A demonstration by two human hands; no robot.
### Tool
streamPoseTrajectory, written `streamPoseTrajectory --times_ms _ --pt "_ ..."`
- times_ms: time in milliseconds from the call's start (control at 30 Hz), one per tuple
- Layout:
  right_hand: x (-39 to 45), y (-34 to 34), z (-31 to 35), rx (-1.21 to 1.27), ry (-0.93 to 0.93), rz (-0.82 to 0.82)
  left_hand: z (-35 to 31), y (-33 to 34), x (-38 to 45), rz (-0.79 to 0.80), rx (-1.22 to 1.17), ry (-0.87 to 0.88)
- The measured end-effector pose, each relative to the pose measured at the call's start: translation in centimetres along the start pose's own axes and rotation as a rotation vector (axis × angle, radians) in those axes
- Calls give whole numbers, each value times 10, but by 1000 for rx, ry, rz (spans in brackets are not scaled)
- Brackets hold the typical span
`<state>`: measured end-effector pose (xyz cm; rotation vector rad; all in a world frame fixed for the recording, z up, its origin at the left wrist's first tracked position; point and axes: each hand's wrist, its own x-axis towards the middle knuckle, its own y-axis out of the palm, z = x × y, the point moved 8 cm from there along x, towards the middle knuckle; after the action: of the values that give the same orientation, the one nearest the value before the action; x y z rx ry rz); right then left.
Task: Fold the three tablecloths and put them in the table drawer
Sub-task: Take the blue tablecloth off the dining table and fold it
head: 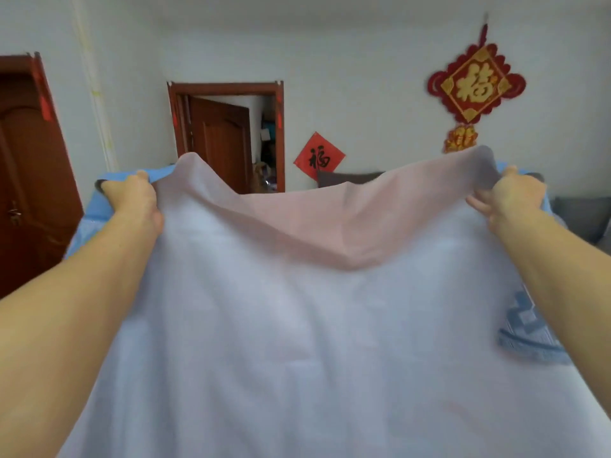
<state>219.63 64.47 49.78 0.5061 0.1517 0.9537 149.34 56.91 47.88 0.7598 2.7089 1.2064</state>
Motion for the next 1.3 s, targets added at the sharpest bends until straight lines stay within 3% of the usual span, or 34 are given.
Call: streamPoseTrajectory --times_ms 67,167,300,400,533,700,867,1000,1100,1200,1300 --pt "14 15 -49 -101 49 43 51 2 -2 8 50 -32" --pt "31 10 -162 -246 199 79 181 -34 5 -42 139 -183" --pt "47 -42 -323 -297 415 -20 345 -122 10 -108 242 -440" --pt "65 -70 -405 -305 509 -169 426 -180 24 -161 325 -574" --pt "91 -80 -468 -393 582 -285 493 -205 39 -160 509 -642" --pt "141 -68 -506 -486 596 -303 557 -194 44 -164 536 -705" --pt "229 -24 -500 -518 418 -254 566 -119 101 -123 435 -527" --pt "260 15 -493 -410 376 -145 578 -69 137 52 450 -468" --pt "260 14 -513 -477 447 -3 594 -54 86 305 737 -515" --pt "232 -25 -568 -633 544 180 619 -104 -21 516 1013 -348" --pt "162 -78 -633 -991 568 468 637 -215 -176 840 1354 -383"
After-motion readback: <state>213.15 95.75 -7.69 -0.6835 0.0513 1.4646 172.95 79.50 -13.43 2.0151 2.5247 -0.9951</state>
